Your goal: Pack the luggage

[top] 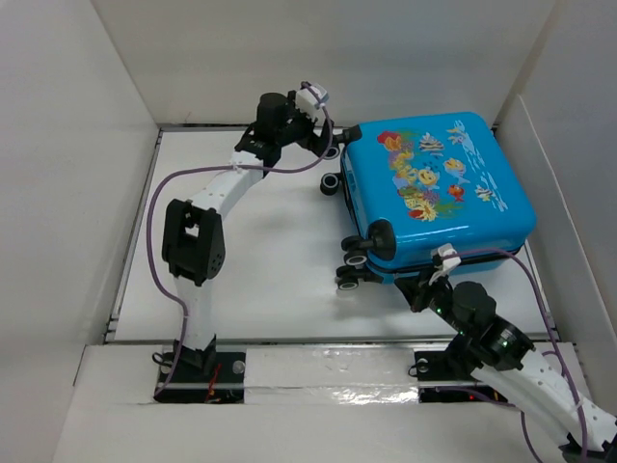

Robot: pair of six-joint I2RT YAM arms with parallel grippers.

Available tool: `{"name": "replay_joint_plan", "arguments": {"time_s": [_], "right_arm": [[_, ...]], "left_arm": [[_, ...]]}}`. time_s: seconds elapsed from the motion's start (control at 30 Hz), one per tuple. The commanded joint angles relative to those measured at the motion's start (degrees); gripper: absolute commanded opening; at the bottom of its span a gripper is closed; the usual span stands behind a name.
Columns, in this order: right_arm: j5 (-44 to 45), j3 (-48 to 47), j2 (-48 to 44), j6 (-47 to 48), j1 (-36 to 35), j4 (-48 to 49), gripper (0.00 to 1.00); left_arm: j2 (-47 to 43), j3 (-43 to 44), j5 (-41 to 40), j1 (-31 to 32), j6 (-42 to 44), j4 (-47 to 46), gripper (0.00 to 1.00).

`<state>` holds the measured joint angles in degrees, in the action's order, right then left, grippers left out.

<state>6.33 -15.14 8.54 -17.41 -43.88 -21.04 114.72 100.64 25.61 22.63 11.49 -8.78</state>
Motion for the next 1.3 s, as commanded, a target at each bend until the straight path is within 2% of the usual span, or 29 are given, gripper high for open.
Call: {"name": "replay_joint_plan", "arguments": {"time_s": [0.0, 0.17, 0.33, 0.73, 0.9, 0.93, 0.97, 1.03, 1.07, 1.1, 1.13, 1.17, 1.27], "right_arm": [[-2.0, -2.4, -1.8, -0.2, 0.2, 6.4, 0.0], [-2.5, -2.2, -1.0, -0.3, 0.2, 6.7, 0.0], [-2.3, -2.2, -1.2, -1.0, 0.2, 6.3, 0.0], [-2.7, -2.0, -1.5, -1.8, 0.2, 5.7, 0.0], [-3.2, -1.9, -0.4, -1.8, 0.2, 6.6, 0.0], [-3.2, -1.9, -0.3, -1.8, 0.2, 6.7, 0.0], [-3.3, -2.0, -0.1, -1.8, 0.2, 6.8, 0.0], [-2.9, -2.4, 0.3, -1.8, 0.2, 6.0, 0.0], [-1.8, -3.1, 0.2, -1.8, 0.2, 4.4, 0.0], [-1.3, -3.4, -0.1, -1.6, 0.2, 3.8, 0.0], [-0.7, -3.2, -0.3, -1.7, 0.2, 3.6, 0.0], [-0.4, -3.1, -0.6, -1.8, 0.2, 3.9, 0.0], [1.0, -3.0, -1.7, -1.8, 0.2, 4.1, 0.0]], "left_arm": [[2.3, 5.0, 3.3, 0.2, 4.4, 8.8, 0.9], [6.0, 9.8, 3.2, 0.2, 6.1, 14.2, 0.9], [7.4, 10.9, 5.4, 0.7, 6.6, 14.6, 0.9], [13.2, 19.6, 4.9, 2.3, 7.1, 15.5, 0.88], [16.5, 24.6, 4.5, 3.4, 8.1, 16.2, 0.84], [17.0, 25.6, 4.0, 3.9, 8.5, 16.4, 0.81], [18.3, 27.2, 3.5, 3.9, 9.2, 17.0, 0.71], [19.3, 28.2, 3.7, 3.9, 9.5, 17.6, 0.57], [19.7, 28.2, 4.0, 3.9, 9.7, 17.8, 0.33], [19.7, 27.9, 4.4, 3.9, 9.8, 17.7, 0.24], [19.3, 26.5, 4.4, 4.4, 10.0, 17.2, 0.09], [19.1, 25.8, 3.9, 4.4, 10.1, 17.0, 0.0], [17.1, 21.4, 2.0, 3.2, 10.5, 15.8, 0.0]]}}
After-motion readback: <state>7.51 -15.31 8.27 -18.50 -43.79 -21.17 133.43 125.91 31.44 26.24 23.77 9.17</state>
